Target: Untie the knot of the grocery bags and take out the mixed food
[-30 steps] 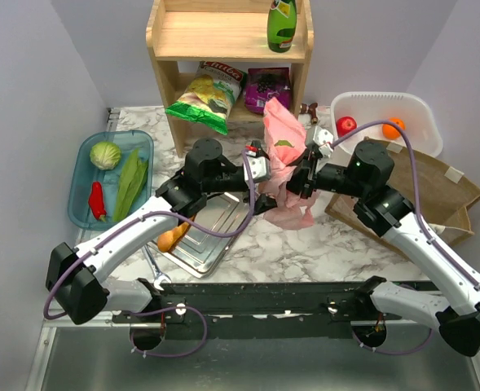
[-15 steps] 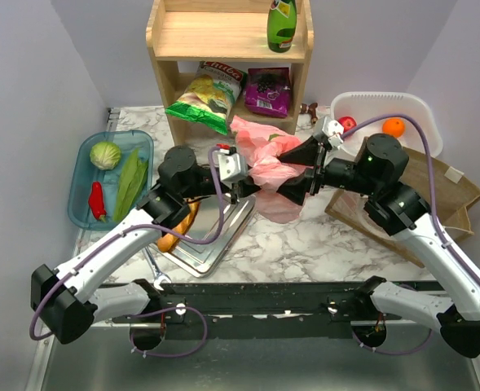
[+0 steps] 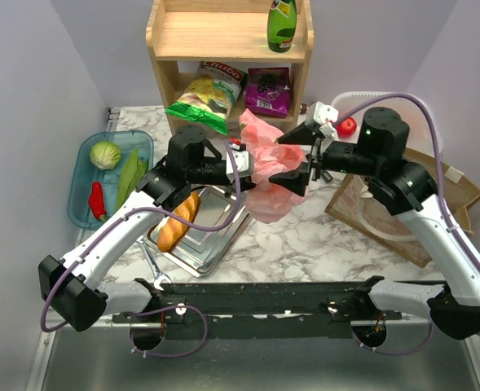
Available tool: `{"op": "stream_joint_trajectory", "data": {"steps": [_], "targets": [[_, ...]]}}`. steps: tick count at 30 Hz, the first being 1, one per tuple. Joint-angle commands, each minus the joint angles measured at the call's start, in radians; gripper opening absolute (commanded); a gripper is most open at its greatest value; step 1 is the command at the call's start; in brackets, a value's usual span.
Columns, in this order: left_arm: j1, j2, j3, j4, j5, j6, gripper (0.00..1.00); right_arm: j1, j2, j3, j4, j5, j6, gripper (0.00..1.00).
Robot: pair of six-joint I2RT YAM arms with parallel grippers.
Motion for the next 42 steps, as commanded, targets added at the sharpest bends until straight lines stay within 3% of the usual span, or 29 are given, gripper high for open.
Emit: {"op": "stream_joint_trajectory", "data": {"steps": [1, 4, 7, 13, 18, 21, 23, 24, 25, 27, 30, 31, 35, 42], "targets": [[-0.023, 0.005, 0.077, -0.086, 0.096, 0.105, 0.0, 0.005, 0.071, 0.039, -0.123, -0.098, -0.09, 1.0], [-0.024, -0.026, 0.106, -0.064, 0.16, 0.099, 0.0, 0.003, 0.1, 0.024, -0.233, -0.013, -0.191, 1.0], [-0.023, -0.067, 0.11, -0.003, 0.187, 0.065, 0.0, 0.003, 0.095, -0.003, -0.293, -0.023, -0.24, 1.0], [-0.048, -0.044, 0.17, 0.154, 0.227, -0.143, 0.0, 0.004, 0.09, -0.066, -0.197, -0.109, -0.195, 0.97], [-0.038, -0.014, 0.162, 0.422, 0.16, -0.416, 0.0, 0.003, 0.064, -0.113, -0.058, -0.108, -0.092, 0.6], [-0.022, -0.018, 0.184, 0.408, 0.157, -0.429, 0.0, 0.002, 0.036, -0.128, -0.088, -0.025, -0.092, 0.38], [-0.014, -0.027, 0.197, 0.33, 0.159, -0.383, 0.0, 0.003, 0.021, -0.114, -0.118, 0.018, -0.096, 0.13], [-0.001, -0.034, 0.195, 0.294, 0.16, -0.371, 0.09, 0.003, 0.012, -0.109, -0.127, 0.06, -0.084, 0.01], [0.016, -0.036, 0.192, 0.27, 0.165, -0.37, 0.23, 0.002, 0.004, -0.103, -0.133, 0.108, -0.071, 0.01], [0.064, -0.029, 0.221, 0.158, 0.181, -0.361, 0.6, -0.009, -0.005, -0.086, -0.168, 0.205, -0.065, 0.01], [0.123, -0.006, 0.28, -0.105, 0.17, -0.234, 0.79, -0.064, -0.023, -0.055, -0.185, 0.323, -0.047, 0.01], [0.137, -0.003, 0.281, -0.18, 0.153, -0.186, 0.91, -0.099, -0.025, -0.039, -0.186, 0.352, -0.042, 0.0], [0.156, -0.031, 0.204, -0.244, 0.102, -0.092, 0.94, -0.248, 0.002, 0.086, -0.228, 0.403, 0.002, 0.01], [0.144, -0.035, 0.125, -0.163, 0.086, -0.155, 0.94, -0.466, 0.103, 0.364, -0.433, 0.505, 0.116, 0.01]]}}
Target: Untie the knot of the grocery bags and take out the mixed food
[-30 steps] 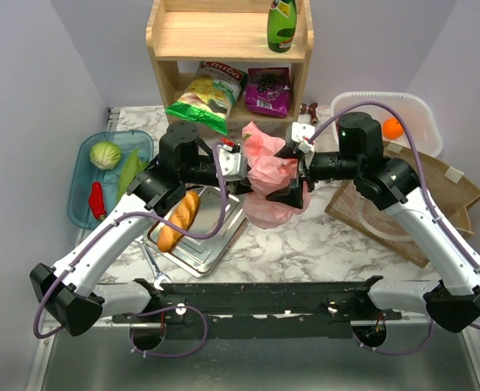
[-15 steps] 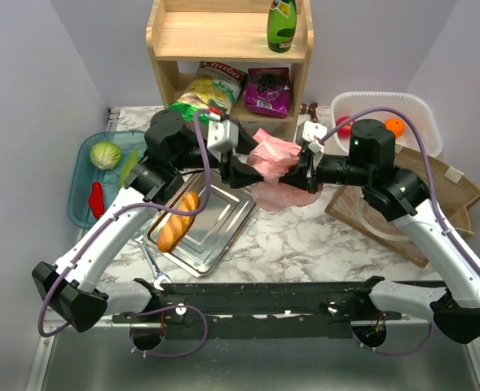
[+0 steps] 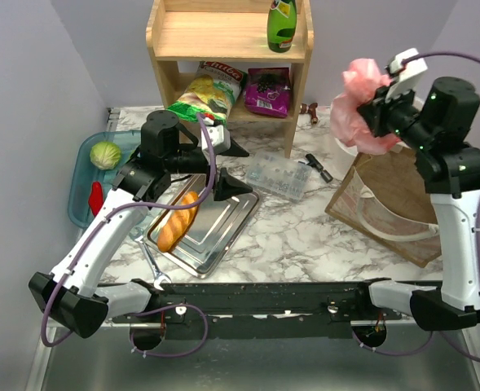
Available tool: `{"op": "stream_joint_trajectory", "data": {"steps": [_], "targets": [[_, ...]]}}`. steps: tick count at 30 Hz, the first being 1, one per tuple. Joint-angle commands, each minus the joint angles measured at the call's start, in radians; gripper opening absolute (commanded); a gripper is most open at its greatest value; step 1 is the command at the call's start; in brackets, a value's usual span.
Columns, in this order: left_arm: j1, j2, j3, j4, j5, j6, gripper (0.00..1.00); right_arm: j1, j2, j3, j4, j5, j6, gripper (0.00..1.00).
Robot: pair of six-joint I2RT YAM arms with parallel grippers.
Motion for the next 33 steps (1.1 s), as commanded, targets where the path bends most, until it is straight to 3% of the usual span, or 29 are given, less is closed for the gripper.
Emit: {"op": "stream_joint_trajectory", "data": {"steps": [1, 8, 12, 19, 24, 28, 31, 33], "targets": [[-0.006, -0.01, -0.025, 0.004, -0.032, -0.012, 0.94, -0.078, 0.027, 0.123, -0.206, 0.116, 0.086, 0.01], [-0.009, -0.053, -0.108, 0.048, -0.041, -0.029, 0.94, -0.102, -0.079, -0.019, -0.386, 0.323, 0.036, 0.01], [-0.011, -0.066, -0.133, 0.065, -0.028, -0.031, 0.94, -0.109, -0.117, -0.099, -0.375, 0.508, 0.049, 0.01], [-0.013, -0.075, -0.142, 0.069, -0.025, -0.023, 0.94, -0.137, -0.065, -0.081, -0.357, 0.629, 0.144, 0.01], [-0.013, -0.096, -0.154, 0.056, -0.029, 0.005, 0.94, -0.185, -0.061, -0.267, -0.342, 0.602, 0.077, 0.01], [-0.013, -0.096, -0.148, 0.046, -0.027, 0.013, 0.94, -0.277, -0.07, -0.483, -0.284, 0.487, -0.006, 0.01], [-0.013, -0.092, -0.135, 0.034, -0.027, 0.018, 0.94, -0.307, -0.017, -0.544, -0.251, 0.397, -0.039, 0.01], [-0.013, -0.092, -0.129, 0.023, -0.03, 0.025, 0.94, -0.329, 0.019, -0.582, -0.207, 0.353, -0.074, 0.07]]}}
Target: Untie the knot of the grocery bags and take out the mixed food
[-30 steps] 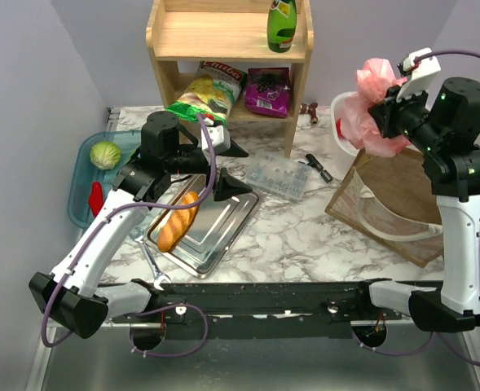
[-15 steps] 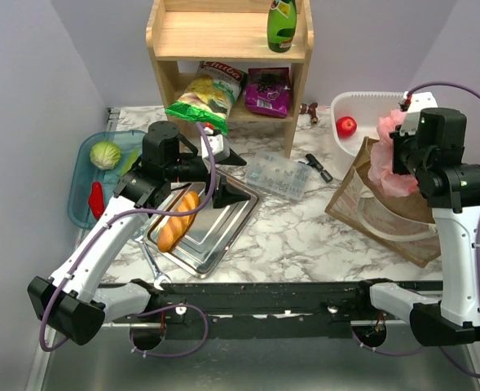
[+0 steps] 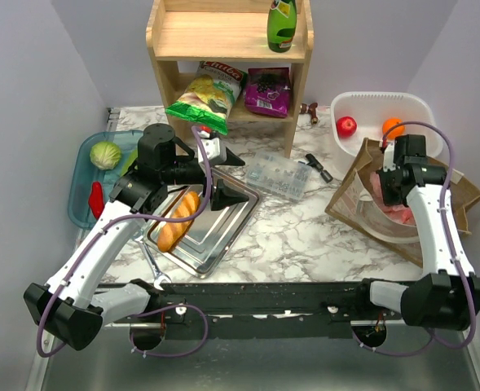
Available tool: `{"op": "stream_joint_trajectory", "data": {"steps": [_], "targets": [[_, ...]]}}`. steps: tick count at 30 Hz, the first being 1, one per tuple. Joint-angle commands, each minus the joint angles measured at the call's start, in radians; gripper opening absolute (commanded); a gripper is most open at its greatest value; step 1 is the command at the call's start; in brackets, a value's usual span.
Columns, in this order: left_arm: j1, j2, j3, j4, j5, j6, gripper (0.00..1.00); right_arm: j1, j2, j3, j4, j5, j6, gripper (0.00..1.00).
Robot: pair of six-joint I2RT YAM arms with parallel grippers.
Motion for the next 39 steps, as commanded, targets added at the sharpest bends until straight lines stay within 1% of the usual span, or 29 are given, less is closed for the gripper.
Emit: {"op": "stream_joint_trajectory", "data": {"steps": [1, 2, 3, 4, 5, 6, 8, 11, 19, 23, 25, 27, 30, 34, 37, 39], "targets": [[-0.004, -0.01, 0.019, -0.028, -0.002, 0.031, 0.94, -0.051, 0.052, -0.065, 0.126, -0.157, -0.107, 0.12], [-0.005, -0.011, 0.019, -0.033, -0.003, 0.034, 0.94, -0.071, 0.073, -0.083, 0.148, -0.181, -0.13, 0.21], [-0.005, -0.01, 0.021, -0.038, -0.004, 0.038, 0.94, -0.091, 0.098, -0.087, 0.165, -0.201, -0.147, 0.27], [-0.005, -0.009, 0.023, -0.043, -0.004, 0.043, 0.94, -0.113, 0.118, -0.081, 0.171, -0.22, -0.174, 0.36], [-0.006, -0.007, 0.025, -0.051, -0.005, 0.048, 0.94, -0.13, 0.136, -0.072, 0.175, -0.264, -0.191, 0.52], [-0.006, -0.003, 0.03, -0.057, -0.006, 0.051, 0.94, -0.139, 0.146, -0.059, 0.176, -0.272, -0.201, 0.66], [-0.006, 0.003, 0.038, -0.063, -0.009, 0.055, 0.95, -0.152, 0.158, -0.019, 0.144, -0.306, -0.226, 0.81], [-0.007, 0.014, 0.046, -0.068, -0.014, 0.056, 0.95, -0.155, 0.149, 0.047, 0.072, -0.344, -0.257, 0.99], [-0.01, 0.042, 0.052, -0.062, -0.028, 0.042, 0.95, -0.154, 0.108, 0.23, -0.149, -0.421, -0.324, 1.0], [-0.014, 0.067, 0.062, -0.058, -0.04, 0.021, 0.95, -0.154, 0.132, 0.315, -0.232, -0.433, -0.344, 1.0], [-0.015, 0.079, 0.07, -0.057, -0.044, 0.018, 0.95, -0.154, 0.147, 0.332, -0.259, -0.421, -0.364, 1.0], [-0.016, 0.093, 0.081, -0.059, -0.043, 0.019, 0.96, -0.154, 0.158, 0.335, -0.29, -0.446, -0.387, 1.0], [-0.02, 0.113, 0.107, -0.07, -0.039, 0.028, 0.97, -0.154, 0.173, 0.342, -0.277, -0.465, -0.387, 1.0], [-0.036, 0.138, 0.14, -0.072, -0.047, 0.042, 0.99, -0.154, 0.194, 0.511, -0.278, -0.557, -0.382, 1.0], [-0.096, 0.222, 0.229, -0.057, -0.089, 0.054, 0.98, -0.155, 0.19, 0.469, -0.292, -0.568, -0.431, 1.0], [-0.143, 0.313, 0.33, -0.043, -0.098, 0.043, 0.95, -0.154, 0.183, 0.437, -0.298, -0.576, -0.441, 1.0]]}}
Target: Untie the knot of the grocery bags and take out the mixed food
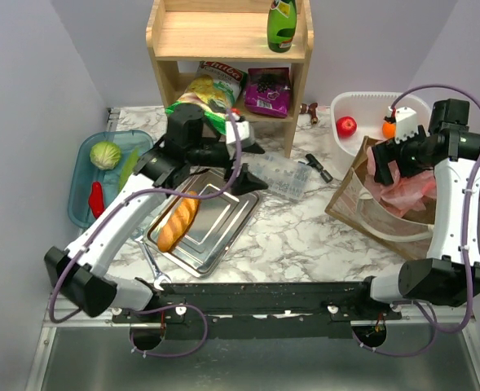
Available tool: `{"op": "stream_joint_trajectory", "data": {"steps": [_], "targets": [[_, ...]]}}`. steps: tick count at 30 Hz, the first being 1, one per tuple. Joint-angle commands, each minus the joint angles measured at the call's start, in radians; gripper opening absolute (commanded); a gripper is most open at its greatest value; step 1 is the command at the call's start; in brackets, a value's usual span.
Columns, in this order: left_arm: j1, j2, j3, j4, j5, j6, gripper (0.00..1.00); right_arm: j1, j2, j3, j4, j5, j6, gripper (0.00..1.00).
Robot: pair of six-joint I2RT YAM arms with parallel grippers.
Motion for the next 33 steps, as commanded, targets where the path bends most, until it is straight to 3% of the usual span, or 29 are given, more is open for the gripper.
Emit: {"op": "stream_joint_trajectory", "data": {"steps": [1, 4, 8, 9, 12, 14, 18, 26, 33], "targets": [[-0.106, 0.186, 0.214, 0.047, -0.037, -0.008, 0.92, -0.003, -0.014, -0.046, -0.05, -0.07, -0.047, 1.0], [-0.163, 0.313, 0.321, 0.211, 0.034, -0.114, 0.88, -0.004, -0.04, -0.135, -0.015, -0.028, -0.024, 1.0], [-0.258, 0.426, 0.317, 0.622, 0.065, -0.221, 0.88, -0.006, -0.127, -0.205, 0.032, -0.07, -0.028, 1.0], [-0.278, 0.473, 0.354, 0.673, 0.023, -0.244, 0.84, -0.006, -0.155, -0.221, 0.051, -0.076, -0.03, 1.0], [-0.309, 0.632, 0.495, 0.796, -0.086, -0.444, 0.6, -0.006, -0.211, -0.266, 0.092, -0.086, -0.037, 1.0], [-0.318, 0.743, 0.623, 0.793, -0.139, -0.554, 0.5, -0.006, -0.238, -0.279, 0.107, -0.095, -0.037, 1.0], [-0.339, 0.886, 0.778, 0.767, -0.159, -0.635, 0.43, -0.006, -0.262, -0.27, 0.121, -0.097, -0.024, 1.0], [-0.399, 0.978, 0.792, 0.704, -0.119, -0.612, 0.4, -0.006, -0.254, -0.2, 0.13, -0.107, 0.007, 1.0], [-0.41, 1.033, 0.824, 0.518, -0.194, -0.496, 0.4, -0.006, -0.193, -0.035, 0.094, -0.102, 0.066, 1.0]]}}
